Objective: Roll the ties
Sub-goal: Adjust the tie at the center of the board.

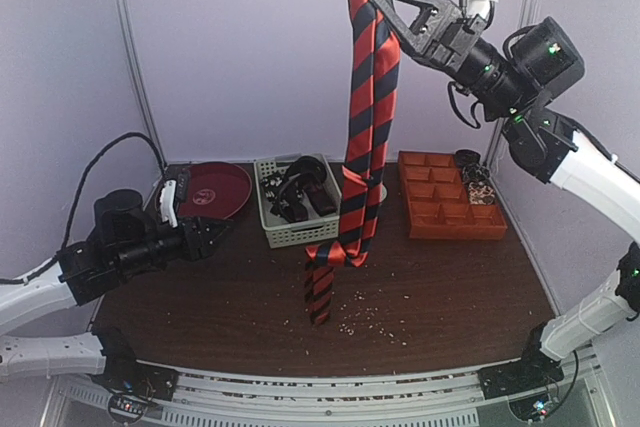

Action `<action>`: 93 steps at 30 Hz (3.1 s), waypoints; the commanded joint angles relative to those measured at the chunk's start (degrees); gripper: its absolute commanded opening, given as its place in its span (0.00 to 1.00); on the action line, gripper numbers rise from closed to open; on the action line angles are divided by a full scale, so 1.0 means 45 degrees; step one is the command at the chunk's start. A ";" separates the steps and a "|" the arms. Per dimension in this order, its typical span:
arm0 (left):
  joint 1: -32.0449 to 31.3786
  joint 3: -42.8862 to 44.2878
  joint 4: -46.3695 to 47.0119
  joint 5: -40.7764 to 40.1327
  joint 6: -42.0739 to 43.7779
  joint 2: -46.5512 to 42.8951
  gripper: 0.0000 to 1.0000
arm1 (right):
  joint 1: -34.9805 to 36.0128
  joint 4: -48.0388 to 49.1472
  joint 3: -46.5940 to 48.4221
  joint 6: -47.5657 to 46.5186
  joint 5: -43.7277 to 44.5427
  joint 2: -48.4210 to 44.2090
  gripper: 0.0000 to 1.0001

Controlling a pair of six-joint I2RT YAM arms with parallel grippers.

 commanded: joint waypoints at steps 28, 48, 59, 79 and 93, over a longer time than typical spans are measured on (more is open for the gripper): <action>-0.1492 -0.2298 1.2119 0.8421 0.7402 0.4930 0.82 | 0.0476 0.4853 -0.0228 0.1968 -0.5160 0.0152 0.00; -0.4931 -0.3487 1.7207 0.8094 0.6869 0.7647 0.00 | -0.0598 -0.1586 -0.4507 -0.3457 0.3781 -0.4452 0.00; -0.4942 -0.2536 1.4176 0.4955 0.8556 0.7666 0.63 | -0.0615 0.4203 -0.3852 0.0876 -0.3621 -0.2151 0.00; -0.6025 -0.4600 2.3241 0.0156 0.6668 1.1281 0.00 | -0.1374 0.2943 -0.4780 -0.0320 -0.1999 -0.2361 0.00; -0.6382 -0.2365 1.1049 -1.1438 1.0967 0.7416 0.00 | -0.3409 -0.1156 -1.0847 -0.1914 1.0437 -0.5077 0.00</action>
